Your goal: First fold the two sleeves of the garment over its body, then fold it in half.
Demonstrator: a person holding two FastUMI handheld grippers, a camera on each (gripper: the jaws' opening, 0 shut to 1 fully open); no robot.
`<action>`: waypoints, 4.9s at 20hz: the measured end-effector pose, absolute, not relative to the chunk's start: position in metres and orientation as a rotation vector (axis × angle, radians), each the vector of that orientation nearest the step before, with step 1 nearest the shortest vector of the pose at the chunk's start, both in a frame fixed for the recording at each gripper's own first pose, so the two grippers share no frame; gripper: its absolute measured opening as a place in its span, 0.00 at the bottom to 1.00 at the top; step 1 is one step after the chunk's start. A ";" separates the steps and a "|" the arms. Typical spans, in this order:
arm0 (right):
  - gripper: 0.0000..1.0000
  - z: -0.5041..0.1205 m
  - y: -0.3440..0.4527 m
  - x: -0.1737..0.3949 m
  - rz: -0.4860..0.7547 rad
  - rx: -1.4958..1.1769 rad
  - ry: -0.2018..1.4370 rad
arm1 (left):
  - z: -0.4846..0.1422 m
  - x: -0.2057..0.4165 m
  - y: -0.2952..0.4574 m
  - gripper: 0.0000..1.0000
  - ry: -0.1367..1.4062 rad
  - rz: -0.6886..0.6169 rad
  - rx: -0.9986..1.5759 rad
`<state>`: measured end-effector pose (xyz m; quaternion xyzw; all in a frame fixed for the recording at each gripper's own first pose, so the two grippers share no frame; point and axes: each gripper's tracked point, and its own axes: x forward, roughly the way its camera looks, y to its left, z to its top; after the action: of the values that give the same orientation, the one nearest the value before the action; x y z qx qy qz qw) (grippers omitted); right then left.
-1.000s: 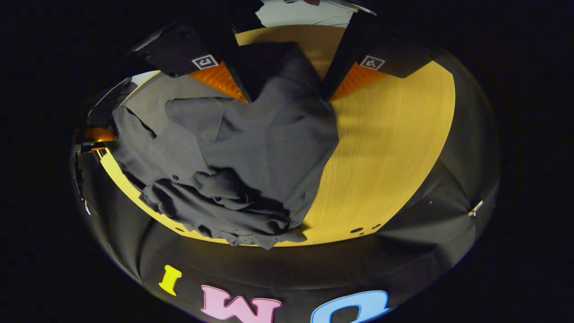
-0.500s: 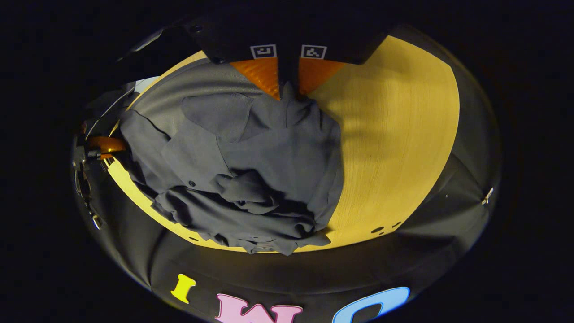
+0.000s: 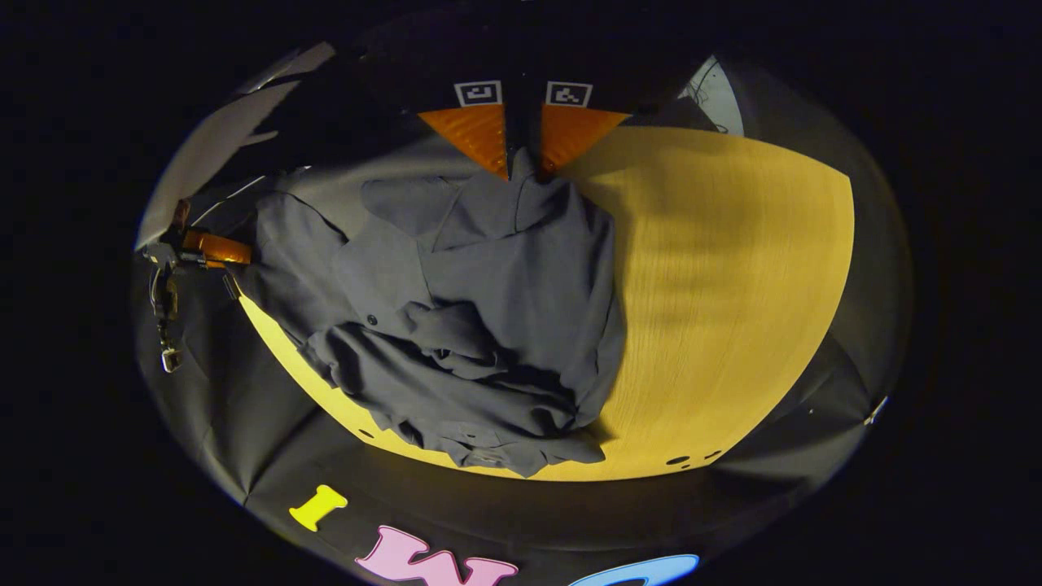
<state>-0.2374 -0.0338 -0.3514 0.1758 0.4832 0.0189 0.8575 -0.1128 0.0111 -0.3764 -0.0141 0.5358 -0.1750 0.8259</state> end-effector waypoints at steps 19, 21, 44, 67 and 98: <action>0.06 -0.214 -0.077 -0.025 -0.008 0.442 0.546 | -0.234 0.075 -0.009 0.06 0.762 -0.301 -0.278; 0.06 -0.207 -0.084 0.001 -0.016 0.449 0.513 | -0.228 0.101 -0.008 0.05 0.731 -0.294 -0.268; 0.06 -0.371 -0.138 0.208 -0.094 0.397 0.603 | -0.353 0.333 -0.014 0.02 0.738 -0.245 -0.099; 0.73 -0.438 -0.136 0.194 -0.113 0.366 0.800 | -0.397 0.334 -0.005 0.76 0.773 -0.128 0.025; 0.96 -0.184 -0.051 -0.009 0.002 0.438 0.475 | -0.195 0.066 -0.056 0.95 0.528 -0.217 -0.083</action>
<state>-0.0093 -0.0514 -0.1844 0.2151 0.2332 0.0011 0.9483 0.0657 -0.0561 -0.1947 -0.0411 0.2606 -0.1068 0.9586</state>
